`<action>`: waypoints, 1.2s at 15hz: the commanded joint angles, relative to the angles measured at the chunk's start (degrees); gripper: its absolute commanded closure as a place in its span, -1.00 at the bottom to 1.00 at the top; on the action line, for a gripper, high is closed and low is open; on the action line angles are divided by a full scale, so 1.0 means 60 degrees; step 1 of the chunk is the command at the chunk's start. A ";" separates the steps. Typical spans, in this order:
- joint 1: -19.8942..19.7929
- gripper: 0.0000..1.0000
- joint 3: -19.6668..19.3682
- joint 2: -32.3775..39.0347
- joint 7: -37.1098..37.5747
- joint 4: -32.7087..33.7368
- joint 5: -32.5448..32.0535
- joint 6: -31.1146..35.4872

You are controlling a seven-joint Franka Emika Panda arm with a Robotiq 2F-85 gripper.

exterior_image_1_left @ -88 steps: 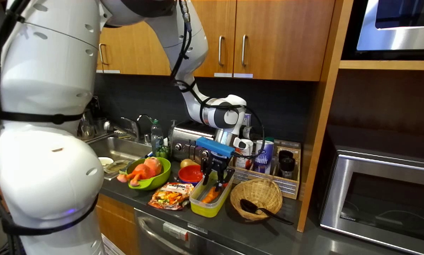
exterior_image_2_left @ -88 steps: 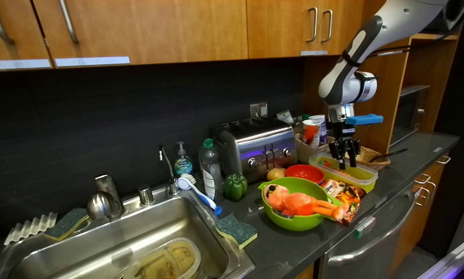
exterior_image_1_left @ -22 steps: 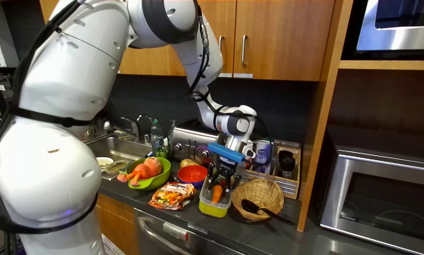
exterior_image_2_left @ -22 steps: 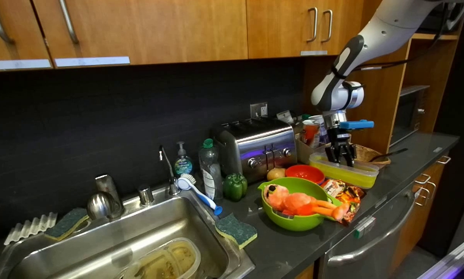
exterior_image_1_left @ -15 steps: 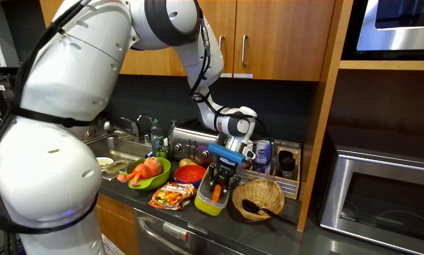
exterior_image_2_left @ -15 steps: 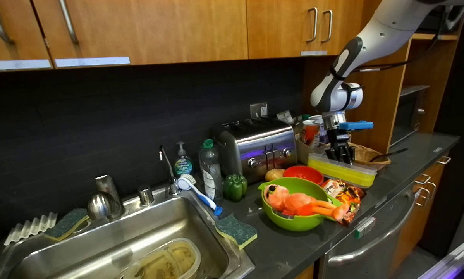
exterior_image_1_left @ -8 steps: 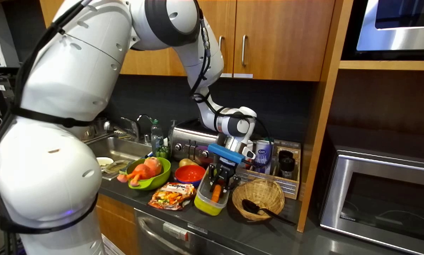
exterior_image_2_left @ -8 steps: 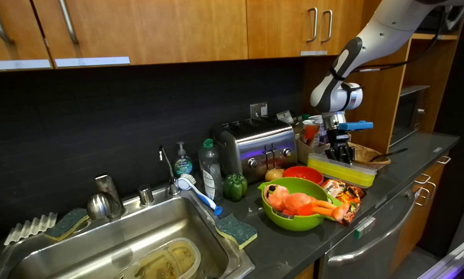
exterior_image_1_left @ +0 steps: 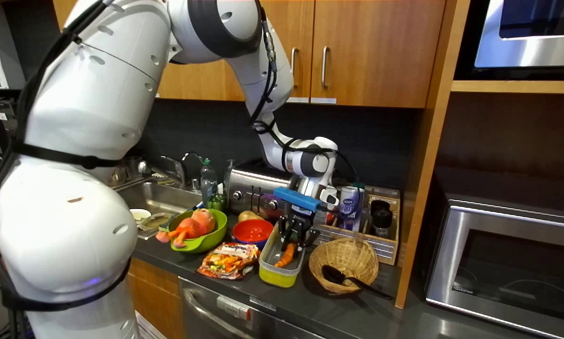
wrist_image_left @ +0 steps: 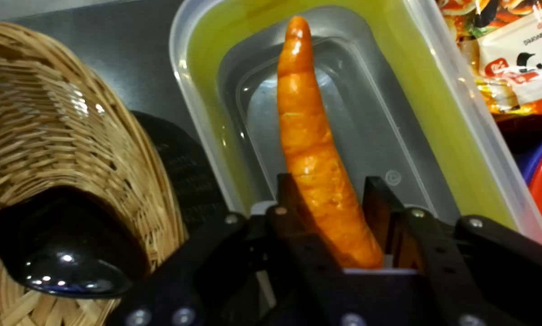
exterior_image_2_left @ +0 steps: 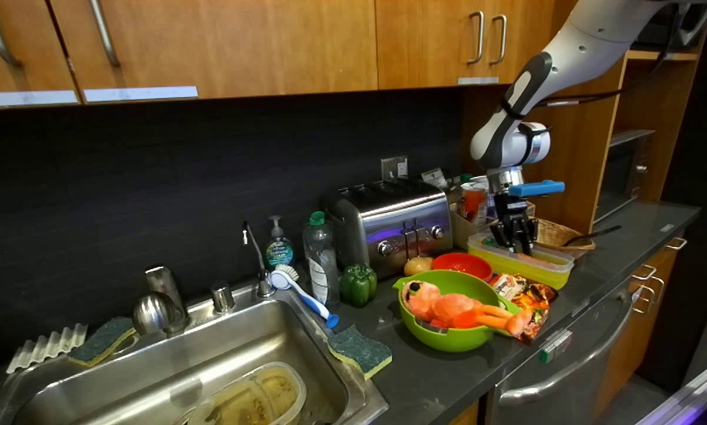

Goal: Put the carrot in the basket.

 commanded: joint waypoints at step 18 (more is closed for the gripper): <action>0.0229 0.65 -0.0211 -0.1900 0.1334 -0.1478 -0.0401 0.0687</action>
